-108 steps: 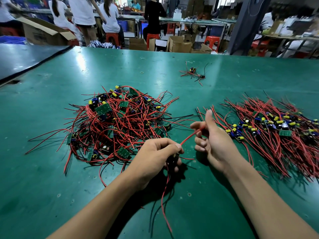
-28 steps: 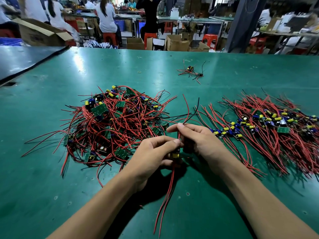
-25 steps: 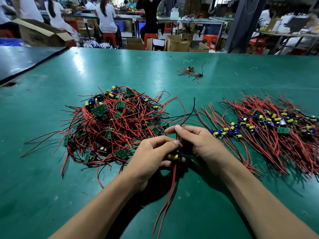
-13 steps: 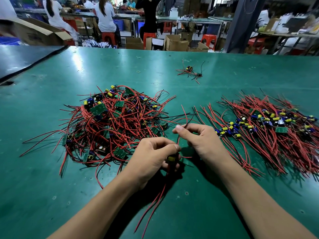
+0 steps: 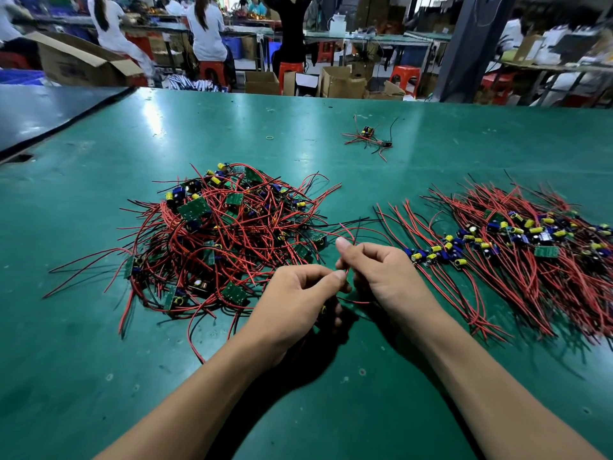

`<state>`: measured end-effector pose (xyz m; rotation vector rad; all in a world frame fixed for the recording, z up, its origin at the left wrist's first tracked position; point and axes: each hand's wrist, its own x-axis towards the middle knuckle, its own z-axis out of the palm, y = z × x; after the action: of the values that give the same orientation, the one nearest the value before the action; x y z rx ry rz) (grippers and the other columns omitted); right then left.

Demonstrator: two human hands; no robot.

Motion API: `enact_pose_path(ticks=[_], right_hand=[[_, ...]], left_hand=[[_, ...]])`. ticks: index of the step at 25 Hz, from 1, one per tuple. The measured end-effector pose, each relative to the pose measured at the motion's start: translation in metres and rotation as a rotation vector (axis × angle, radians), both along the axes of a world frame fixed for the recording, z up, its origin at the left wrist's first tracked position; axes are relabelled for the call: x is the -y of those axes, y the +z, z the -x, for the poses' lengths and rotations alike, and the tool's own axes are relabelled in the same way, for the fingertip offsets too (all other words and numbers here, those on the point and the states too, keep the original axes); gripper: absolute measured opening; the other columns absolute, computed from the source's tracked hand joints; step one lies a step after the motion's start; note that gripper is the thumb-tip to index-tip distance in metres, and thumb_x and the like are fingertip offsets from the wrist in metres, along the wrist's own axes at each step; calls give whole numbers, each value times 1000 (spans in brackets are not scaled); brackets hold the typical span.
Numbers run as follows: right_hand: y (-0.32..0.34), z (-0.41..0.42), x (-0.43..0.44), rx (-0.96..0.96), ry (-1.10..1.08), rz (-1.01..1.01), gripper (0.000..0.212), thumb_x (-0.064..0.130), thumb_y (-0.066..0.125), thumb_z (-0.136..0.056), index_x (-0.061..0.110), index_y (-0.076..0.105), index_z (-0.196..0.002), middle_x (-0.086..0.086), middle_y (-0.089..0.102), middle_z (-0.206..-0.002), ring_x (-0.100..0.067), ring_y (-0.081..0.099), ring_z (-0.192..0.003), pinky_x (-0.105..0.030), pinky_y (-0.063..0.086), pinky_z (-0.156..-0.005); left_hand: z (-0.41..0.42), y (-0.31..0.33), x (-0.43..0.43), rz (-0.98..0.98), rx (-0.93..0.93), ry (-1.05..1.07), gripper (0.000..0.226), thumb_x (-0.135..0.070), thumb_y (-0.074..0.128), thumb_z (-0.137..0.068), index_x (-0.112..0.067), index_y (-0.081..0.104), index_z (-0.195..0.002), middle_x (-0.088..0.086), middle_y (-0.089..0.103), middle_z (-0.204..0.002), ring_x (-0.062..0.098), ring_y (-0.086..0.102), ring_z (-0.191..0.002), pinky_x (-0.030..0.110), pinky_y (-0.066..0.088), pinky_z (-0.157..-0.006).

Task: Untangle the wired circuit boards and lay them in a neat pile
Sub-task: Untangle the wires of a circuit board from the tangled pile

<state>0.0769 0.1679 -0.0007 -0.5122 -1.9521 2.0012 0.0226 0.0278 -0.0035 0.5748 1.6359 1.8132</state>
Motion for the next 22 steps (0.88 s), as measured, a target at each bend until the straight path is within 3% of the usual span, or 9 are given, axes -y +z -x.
enact_pose_path(ticks=[2,5,9,12,15,17,22], right_hand=[[0,-2,3,-15,127,65,36,46,75,-82,10,75,-81,-16,62,-66,-22,57,-51,-33,53,-53],[2,-3,-1,-6,176,-25,35,47,73,-82,13,77,-82,-15,70,-71,-21,64,-58,-36,56,-60],[1,-3,-10,10,22,-358,44,60,69,-77,16,77,-72,-21,57,-61,-16,47,-57,-29,39,-58],[0,-1,-15,-30,-46,-428,44,54,68,-84,13,76,-70,0,38,-50,-9,30,-49,-23,26,-45],[-1,1,-22,-31,-154,-460,44,51,66,-89,13,74,-69,13,30,-44,-6,25,-46,-22,20,-46],[-2,3,-23,-16,-197,-360,42,50,67,-88,13,74,-69,12,34,-42,-5,28,-43,-21,23,-46],[-3,8,-16,-59,-106,209,33,46,73,-76,16,70,-63,3,33,-51,-6,25,-35,-15,23,-35]], left_hand=[[0,0,0,-23,23,22,24,-16,61,-95,-6,67,-74,7,58,-54,19,54,-45,24,47,-46],[0,-2,0,-22,10,12,22,-14,60,-95,2,64,-80,7,58,-57,18,54,-47,25,48,-49],[0,-1,1,24,-78,-23,23,-16,59,-96,1,66,-81,7,59,-57,20,56,-50,25,46,-53],[1,1,0,37,-126,-41,24,-16,59,-95,2,64,-80,5,59,-56,21,56,-51,25,45,-53],[0,2,0,44,-161,-66,25,-17,59,-95,2,64,-80,5,61,-56,20,55,-49,24,45,-52],[0,4,0,54,-187,-78,24,-17,60,-95,-2,67,-78,5,62,-55,18,54,-49,23,44,-51],[0,0,1,56,-165,-53,18,-16,61,-94,-5,71,-84,7,58,-56,21,50,-51,26,38,-53]])
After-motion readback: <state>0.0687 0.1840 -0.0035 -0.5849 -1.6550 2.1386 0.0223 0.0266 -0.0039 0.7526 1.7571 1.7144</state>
